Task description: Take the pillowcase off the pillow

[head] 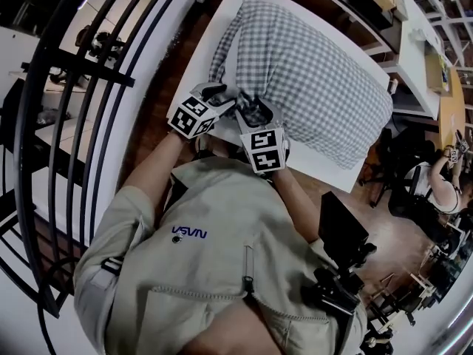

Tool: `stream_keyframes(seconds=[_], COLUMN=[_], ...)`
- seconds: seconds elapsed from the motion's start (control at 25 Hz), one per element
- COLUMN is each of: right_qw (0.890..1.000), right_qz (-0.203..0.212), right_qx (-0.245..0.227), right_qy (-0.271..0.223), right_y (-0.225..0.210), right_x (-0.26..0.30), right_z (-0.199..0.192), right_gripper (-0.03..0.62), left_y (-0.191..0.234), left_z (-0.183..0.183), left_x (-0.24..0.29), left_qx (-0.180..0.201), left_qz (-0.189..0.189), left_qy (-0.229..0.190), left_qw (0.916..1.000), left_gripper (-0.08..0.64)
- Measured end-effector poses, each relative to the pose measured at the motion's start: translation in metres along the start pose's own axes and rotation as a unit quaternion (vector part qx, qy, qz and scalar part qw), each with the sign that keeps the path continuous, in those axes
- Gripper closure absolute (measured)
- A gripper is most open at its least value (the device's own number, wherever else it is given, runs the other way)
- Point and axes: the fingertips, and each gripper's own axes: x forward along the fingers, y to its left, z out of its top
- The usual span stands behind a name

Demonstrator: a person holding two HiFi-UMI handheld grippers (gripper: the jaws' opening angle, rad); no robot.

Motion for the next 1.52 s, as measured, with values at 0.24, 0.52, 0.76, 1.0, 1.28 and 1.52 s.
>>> stream_keyframes(seconds=[0.24,0.52,0.76,1.0,1.28,1.52], right_qw=[0.993,0.981,0.970,0.976,0.995,0.997], right_qz=[-0.059,-0.158,-0.200,-0.153,-0.065,0.033], right_qx=[-0.098,-0.112,-0.108,-0.073,0.023,0.039], right_qy=[0.033,-0.008,0.086,0.137,0.073,-0.053], right_y=[0.002,-0.053,-0.106,-0.094,-0.093,-0.083], right_x=[0.010,-0.060,-0.106,-0.071,-0.081,-0.121], right_z=[-0.002,0.027,-0.039,-0.100,-0.077,-0.008], right_gripper=[0.572,0.577,0.578,0.577,0.539,0.497], left_y=[-0.003,0.017,0.029,0.030,0.012,-0.002], left_z=[0.028,0.105,0.069,-0.025,0.007,0.069], left_x=[-0.011,-0.079,-0.099,-0.063,-0.084,-0.103], left_qx=[0.021,-0.048,-0.129,-0.179,-0.156,-0.087], left_qz=[0.019,0.043,0.053,0.088,0.059,0.104], left_qy=[-0.030,-0.153,-0.165,-0.092,-0.156,-0.213], left_qw=[0.9991,0.9861,0.9764,0.9755,0.9737,0.9676], left_gripper=[0.534,0.537,0.543,0.538,0.445,0.402])
